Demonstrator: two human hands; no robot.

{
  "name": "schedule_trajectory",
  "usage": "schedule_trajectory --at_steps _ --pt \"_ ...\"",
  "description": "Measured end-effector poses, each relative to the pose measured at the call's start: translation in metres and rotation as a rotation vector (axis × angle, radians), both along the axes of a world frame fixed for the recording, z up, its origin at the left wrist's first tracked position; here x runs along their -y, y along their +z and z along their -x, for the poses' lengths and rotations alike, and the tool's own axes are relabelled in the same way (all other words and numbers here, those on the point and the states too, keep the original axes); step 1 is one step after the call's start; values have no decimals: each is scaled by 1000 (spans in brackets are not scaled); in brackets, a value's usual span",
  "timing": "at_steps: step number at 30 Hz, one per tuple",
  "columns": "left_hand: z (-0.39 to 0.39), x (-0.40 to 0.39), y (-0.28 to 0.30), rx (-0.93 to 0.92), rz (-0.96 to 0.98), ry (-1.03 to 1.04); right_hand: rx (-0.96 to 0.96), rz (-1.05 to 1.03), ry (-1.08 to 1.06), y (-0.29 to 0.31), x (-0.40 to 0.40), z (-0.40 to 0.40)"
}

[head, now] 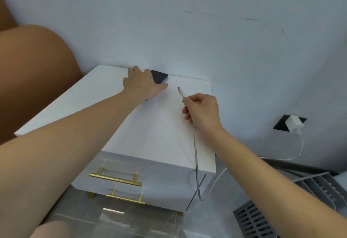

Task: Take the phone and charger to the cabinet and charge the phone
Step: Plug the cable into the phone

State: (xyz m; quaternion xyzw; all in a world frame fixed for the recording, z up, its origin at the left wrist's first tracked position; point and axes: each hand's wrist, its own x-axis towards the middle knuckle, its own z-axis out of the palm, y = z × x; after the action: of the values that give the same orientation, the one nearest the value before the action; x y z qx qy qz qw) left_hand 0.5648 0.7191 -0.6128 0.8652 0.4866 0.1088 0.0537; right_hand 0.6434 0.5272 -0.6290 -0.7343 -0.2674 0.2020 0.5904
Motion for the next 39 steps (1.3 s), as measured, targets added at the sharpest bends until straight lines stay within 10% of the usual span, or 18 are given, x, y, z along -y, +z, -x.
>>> schedule_trajectory --at_steps 39 --pt "-54 40 28 338 548 3 233 -64 17 -10 -1 5"
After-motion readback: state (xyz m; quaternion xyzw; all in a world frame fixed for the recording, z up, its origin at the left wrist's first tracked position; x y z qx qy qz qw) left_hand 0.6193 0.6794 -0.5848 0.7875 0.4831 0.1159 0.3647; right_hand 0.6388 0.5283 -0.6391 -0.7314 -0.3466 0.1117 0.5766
